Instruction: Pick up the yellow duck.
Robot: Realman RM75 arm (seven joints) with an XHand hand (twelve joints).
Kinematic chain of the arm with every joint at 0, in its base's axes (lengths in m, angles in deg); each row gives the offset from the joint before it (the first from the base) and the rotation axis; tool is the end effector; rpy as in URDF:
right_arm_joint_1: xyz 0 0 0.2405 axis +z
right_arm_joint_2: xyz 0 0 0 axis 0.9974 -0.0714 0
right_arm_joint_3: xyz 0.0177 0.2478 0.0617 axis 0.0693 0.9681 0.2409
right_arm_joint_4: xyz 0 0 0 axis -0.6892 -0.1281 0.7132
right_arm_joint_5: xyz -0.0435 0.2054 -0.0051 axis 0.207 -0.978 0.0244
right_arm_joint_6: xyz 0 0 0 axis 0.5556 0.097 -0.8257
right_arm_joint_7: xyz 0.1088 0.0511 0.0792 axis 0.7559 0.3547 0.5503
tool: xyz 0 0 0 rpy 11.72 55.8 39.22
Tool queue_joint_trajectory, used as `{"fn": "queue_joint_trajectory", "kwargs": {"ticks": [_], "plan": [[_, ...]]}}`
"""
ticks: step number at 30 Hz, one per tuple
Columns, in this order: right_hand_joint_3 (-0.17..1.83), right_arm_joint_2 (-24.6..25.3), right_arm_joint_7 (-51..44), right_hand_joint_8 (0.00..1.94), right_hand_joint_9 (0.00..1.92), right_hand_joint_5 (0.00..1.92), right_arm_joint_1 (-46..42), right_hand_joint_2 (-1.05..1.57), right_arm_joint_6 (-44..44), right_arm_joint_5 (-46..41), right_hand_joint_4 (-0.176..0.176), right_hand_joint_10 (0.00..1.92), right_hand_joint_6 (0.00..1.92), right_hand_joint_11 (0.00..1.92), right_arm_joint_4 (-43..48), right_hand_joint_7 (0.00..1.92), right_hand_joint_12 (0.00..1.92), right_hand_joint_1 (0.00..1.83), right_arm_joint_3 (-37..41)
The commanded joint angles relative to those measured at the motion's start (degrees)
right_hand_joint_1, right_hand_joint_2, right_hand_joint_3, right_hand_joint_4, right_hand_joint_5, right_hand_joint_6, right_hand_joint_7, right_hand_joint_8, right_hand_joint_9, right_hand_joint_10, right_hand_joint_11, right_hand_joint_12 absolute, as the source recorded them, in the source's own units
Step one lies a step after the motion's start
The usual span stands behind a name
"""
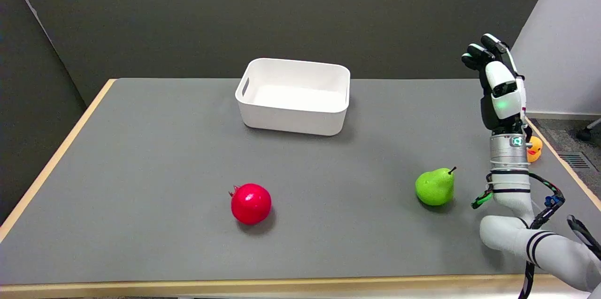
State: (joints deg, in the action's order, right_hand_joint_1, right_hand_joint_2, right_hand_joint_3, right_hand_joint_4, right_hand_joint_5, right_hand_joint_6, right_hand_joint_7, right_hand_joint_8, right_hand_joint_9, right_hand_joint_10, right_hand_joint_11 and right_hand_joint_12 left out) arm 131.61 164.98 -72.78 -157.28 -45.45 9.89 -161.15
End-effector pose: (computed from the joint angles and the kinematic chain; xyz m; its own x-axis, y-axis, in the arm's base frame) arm -0.2700 -0.2943 0.4997 -0.0239 0.4098 0.9119 -0.8296 -0.5170 0.2106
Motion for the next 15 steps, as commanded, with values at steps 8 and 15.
{"fn": "queue_joint_trajectory", "kwargs": {"ticks": [8,15], "plan": [[0.98,-0.3,-3.4,0.53,0.41,0.26,-0.4,0.72,-5.2,4.8,0.047,0.88,0.53,0.10,0.2,0.47,1.16,0.37,1.6],[0.82,-3.6,-16.4,0.51,0.36,0.26,-9.3,0.70,-10.2,5.4,0.002,0.95,0.47,0.00,8.6,0.46,1.16,0.37,9.2]]}}
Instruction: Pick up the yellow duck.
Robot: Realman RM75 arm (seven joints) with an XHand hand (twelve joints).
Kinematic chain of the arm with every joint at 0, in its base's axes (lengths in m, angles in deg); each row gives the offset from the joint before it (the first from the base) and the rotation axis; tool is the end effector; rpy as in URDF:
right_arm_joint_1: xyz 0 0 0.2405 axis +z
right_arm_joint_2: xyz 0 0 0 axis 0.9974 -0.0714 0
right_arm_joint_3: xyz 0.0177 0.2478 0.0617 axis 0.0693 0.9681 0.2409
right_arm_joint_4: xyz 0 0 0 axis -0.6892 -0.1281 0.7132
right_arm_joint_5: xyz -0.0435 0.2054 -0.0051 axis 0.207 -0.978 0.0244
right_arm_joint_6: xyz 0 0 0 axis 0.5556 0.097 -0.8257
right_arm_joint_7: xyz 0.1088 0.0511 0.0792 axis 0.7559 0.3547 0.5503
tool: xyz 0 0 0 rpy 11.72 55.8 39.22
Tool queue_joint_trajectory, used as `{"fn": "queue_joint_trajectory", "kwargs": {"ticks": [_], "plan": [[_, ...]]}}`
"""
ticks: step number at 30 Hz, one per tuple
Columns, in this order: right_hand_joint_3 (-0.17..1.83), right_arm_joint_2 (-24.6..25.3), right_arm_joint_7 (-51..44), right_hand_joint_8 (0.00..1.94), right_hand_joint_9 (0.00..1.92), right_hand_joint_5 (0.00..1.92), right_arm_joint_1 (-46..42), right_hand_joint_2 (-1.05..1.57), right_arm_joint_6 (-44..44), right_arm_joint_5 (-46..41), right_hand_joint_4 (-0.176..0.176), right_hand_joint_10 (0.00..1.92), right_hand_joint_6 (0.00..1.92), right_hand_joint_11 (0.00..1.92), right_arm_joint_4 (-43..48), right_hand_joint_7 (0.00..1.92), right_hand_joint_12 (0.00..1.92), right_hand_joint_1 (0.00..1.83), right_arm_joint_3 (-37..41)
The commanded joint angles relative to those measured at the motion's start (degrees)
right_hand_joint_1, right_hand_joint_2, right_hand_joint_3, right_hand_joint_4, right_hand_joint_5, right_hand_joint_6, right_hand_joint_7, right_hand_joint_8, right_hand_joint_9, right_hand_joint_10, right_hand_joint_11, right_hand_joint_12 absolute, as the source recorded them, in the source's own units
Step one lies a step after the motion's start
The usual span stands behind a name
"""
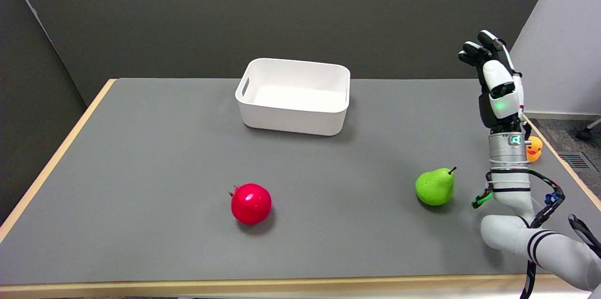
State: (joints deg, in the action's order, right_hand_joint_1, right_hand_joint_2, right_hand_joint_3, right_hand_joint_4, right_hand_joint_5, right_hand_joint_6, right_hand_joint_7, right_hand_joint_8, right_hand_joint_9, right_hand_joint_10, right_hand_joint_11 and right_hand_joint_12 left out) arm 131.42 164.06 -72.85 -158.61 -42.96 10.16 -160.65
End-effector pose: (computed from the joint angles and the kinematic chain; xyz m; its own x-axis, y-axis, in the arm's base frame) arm -0.2651 -0.2946 0.4952 0.0185 0.3951 0.9185 -0.8130 -0.5288 0.2438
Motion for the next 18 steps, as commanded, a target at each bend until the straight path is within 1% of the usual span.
{"fn": "queue_joint_trajectory", "kwargs": {"ticks": [1,4,6,10,14,17,18], "plan": [[0.82,-4.0,-18.0,0.51,0.36,0.26,-11.1,0.70,-9.8,2.8,0.001,0.96,0.47,0.00,9.4,0.46,1.15,0.37,9.8],[0.81,-4.4,-21.2,0.51,0.35,0.26,-15.4,0.70,-12.4,0.9,-0.004,0.96,0.46,0.00,9.9,0.46,1.13,0.38,12.3],[0.94,-4.1,-21.4,0.54,0.37,0.24,-17.9,0.65,-14.1,-0.5,-0.006,0.91,0.49,0.00,9.5,0.43,1.08,0.32,14.6],[0.94,-3.0,-22.1,0.54,0.36,0.23,-22.6,0.65,-16.8,-2.7,-0.010,0.91,0.49,0.00,7.5,0.43,1.08,0.32,19.6],[0.94,-2.2,-26.2,0.54,0.36,0.23,-28.0,0.65,-16.7,-5.2,-0.011,0.91,0.49,0.00,5.4,0.43,1.08,0.34,22.6],[0.82,-2.1,-28.2,0.50,0.34,0.25,-31.2,0.69,-16.5,-7.8,-0.015,0.96,0.45,0.00,4.2,0.44,1.14,0.41,23.0],[0.81,-2.1,-28.5,0.50,0.34,0.25,-32.0,0.69,-16.6,-8.8,-0.016,0.96,0.45,0.00,3.9,0.44,1.14,0.41,23.1]]}}
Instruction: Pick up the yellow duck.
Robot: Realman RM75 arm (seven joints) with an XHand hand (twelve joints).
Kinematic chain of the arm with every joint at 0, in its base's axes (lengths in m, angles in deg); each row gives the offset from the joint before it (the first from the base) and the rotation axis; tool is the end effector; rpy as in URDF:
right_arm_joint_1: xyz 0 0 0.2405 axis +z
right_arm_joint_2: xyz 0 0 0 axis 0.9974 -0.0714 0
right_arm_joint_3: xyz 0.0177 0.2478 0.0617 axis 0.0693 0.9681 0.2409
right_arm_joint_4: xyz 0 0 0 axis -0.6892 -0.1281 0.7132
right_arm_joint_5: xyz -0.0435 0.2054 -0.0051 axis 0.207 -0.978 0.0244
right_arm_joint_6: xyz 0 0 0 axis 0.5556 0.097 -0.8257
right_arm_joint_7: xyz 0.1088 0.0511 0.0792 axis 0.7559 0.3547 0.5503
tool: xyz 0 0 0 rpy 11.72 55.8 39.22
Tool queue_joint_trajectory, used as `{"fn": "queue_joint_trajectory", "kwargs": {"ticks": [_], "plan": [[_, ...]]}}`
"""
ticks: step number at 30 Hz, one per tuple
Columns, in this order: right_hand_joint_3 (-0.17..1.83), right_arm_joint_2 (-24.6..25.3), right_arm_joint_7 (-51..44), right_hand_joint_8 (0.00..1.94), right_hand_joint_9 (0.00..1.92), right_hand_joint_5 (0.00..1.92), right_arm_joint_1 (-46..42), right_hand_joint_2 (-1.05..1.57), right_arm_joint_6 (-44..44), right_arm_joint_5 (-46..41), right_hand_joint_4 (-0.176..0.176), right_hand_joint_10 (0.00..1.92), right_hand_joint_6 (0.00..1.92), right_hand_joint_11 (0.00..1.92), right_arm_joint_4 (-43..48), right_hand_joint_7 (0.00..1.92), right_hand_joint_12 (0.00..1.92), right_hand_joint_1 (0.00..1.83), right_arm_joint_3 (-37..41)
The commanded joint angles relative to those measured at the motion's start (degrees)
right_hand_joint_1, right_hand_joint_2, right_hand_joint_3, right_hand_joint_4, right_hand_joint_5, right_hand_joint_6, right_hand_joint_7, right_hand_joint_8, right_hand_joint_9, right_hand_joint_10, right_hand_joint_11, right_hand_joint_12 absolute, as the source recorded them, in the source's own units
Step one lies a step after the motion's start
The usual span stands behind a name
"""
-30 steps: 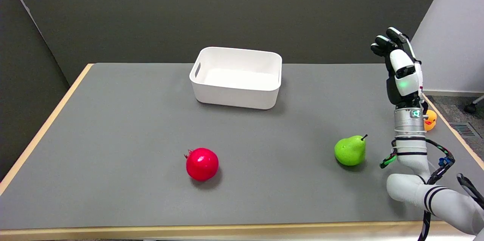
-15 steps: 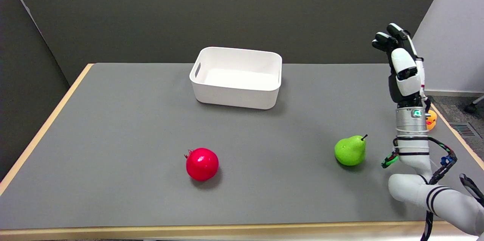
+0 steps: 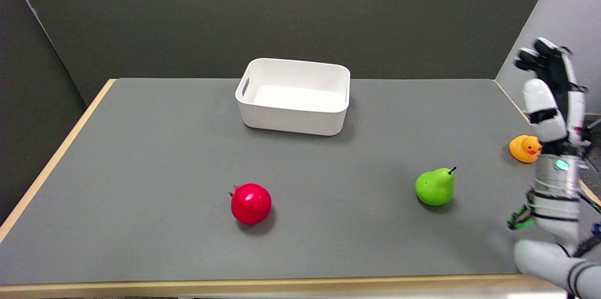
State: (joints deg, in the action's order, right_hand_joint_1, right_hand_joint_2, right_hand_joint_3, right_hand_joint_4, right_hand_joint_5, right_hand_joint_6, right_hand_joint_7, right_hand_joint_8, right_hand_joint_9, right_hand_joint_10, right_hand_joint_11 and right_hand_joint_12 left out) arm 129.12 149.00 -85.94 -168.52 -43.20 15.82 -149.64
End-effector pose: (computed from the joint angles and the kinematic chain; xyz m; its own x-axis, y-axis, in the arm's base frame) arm -0.2548 -0.2187 0.5199 0.2196 0.6228 0.7510 -0.6926 -0.4426 0.5696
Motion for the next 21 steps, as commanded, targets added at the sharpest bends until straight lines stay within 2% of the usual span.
{"fn": "queue_joint_trajectory", "kwargs": {"ticks": [1,6,12,16,18,21], "plan": [[0.81,0.1,-13.5,0.50,0.34,0.25,-19.5,0.69,-6.8,-9.2,-0.017,0.96,0.45,0.00,-2.1,0.44,1.15,0.41,12.2],[0.81,-1.0,-13.5,0.52,0.34,0.25,-22.2,0.69,-4.9,-10.0,-0.027,0.97,0.46,0.01,-3.6,0.45,1.18,0.42,14.2],[0.80,-2.6,-13.6,0.52,0.32,0.25,-23.4,0.69,4.8,-7.7,-0.043,0.97,0.46,0.02,-7.7,0.43,1.19,0.43,13.7],[0.81,-3.8,-13.6,0.48,0.25,0.25,-21.2,0.68,13.3,-0.9,-0.046,0.90,0.46,0.00,-12.2,0.38,1.19,0.43,14.1],[0.90,-4.8,-13.6,0.48,0.23,0.23,-19.4,0.63,17.8,3.8,-0.045,0.82,0.47,0.00,-15.0,0.32,1.14,0.40,14.1],[0.84,-5.9,-13.6,0.42,0.15,0.23,-16.8,0.65,22.9,11.4,-0.053,0.77,0.45,0.00,-18.1,0.29,1.11,0.42,14.0]]}}
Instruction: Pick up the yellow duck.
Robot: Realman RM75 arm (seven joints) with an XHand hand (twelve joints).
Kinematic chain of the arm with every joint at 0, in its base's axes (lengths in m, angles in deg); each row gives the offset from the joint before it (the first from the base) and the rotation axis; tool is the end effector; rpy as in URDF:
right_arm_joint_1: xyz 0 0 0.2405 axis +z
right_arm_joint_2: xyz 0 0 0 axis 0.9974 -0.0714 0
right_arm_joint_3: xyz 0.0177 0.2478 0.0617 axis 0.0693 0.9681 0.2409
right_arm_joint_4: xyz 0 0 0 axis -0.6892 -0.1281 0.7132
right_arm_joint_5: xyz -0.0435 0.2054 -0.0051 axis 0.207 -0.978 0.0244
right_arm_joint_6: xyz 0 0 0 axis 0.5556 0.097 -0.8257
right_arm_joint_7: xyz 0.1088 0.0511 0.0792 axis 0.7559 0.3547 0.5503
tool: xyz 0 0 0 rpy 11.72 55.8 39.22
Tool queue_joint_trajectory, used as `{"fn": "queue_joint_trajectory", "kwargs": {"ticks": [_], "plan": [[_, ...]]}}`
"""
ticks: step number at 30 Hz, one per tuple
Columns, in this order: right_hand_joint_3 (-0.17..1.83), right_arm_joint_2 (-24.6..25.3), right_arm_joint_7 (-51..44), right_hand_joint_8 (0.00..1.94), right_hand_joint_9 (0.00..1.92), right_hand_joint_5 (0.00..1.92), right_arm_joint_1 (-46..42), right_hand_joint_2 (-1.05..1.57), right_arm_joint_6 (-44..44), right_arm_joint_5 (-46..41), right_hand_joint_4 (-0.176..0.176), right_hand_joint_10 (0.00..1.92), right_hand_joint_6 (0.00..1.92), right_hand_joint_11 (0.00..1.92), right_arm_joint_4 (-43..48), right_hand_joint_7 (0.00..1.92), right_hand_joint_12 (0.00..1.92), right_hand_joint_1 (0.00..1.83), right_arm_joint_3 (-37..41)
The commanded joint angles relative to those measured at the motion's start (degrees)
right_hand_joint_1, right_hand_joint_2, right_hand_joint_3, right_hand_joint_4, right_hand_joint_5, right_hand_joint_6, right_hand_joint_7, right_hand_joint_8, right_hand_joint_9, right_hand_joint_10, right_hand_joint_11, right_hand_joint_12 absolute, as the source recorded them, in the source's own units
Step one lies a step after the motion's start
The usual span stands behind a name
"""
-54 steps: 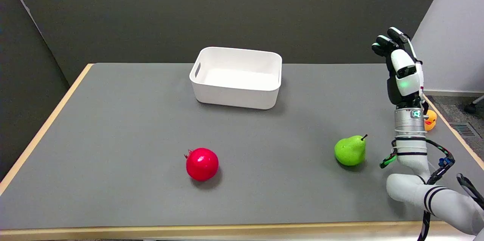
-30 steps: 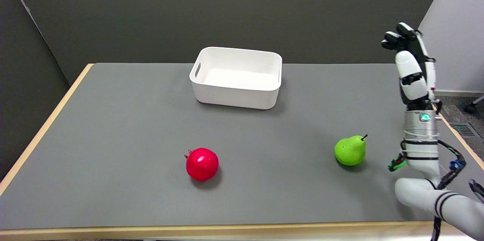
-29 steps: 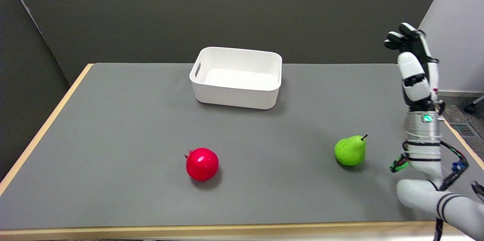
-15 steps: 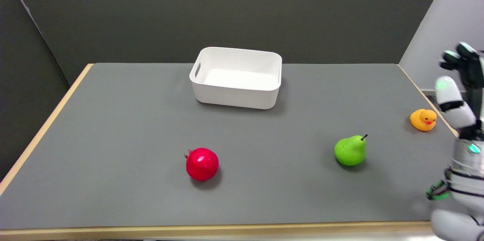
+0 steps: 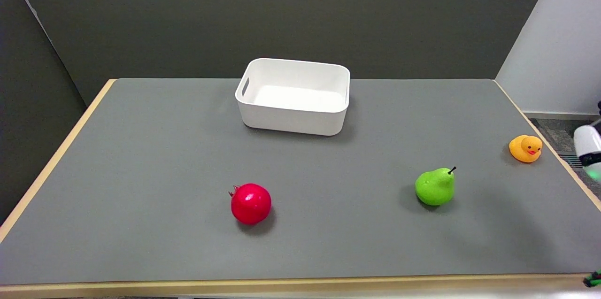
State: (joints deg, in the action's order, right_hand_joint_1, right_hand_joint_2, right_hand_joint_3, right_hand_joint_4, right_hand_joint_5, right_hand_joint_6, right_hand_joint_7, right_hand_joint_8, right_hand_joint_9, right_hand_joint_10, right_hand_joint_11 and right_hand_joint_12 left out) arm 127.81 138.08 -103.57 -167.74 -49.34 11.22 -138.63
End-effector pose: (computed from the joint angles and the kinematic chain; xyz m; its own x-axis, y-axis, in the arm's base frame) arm -0.2807 -0.1016 0.5795 0.5066 0.7502 0.4249 -0.6665 0.0282 0.7450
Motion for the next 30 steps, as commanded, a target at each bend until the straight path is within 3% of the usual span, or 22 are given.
{"fn": "queue_joint_trajectory", "kwargs": {"ticks": [1,8,18,30], "plan": [[0.92,-4.9,-2.6,0.45,0.14,0.21,1.9,0.62,23.9,20.2,-0.054,0.75,0.47,0.00,-14.5,0.27,1.10,0.39,3.1],[0.93,-5.8,-2.2,0.40,0.06,0.18,5.1,0.59,28.6,30.3,-0.069,0.70,0.46,0.00,-17.2,0.19,1.05,0.37,3.1],[0.93,-7.4,-2.2,0.38,0.02,0.16,8.5,0.57,28.7,31.1,-0.060,0.68,0.45,0.00,-20.7,0.15,1.02,0.33,6.2],[0.93,-9.4,-2.6,0.38,0.04,0.17,9.3,0.57,29.8,32.8,-0.055,0.68,0.45,0.00,-18.0,0.17,1.04,0.33,7.4]]}}
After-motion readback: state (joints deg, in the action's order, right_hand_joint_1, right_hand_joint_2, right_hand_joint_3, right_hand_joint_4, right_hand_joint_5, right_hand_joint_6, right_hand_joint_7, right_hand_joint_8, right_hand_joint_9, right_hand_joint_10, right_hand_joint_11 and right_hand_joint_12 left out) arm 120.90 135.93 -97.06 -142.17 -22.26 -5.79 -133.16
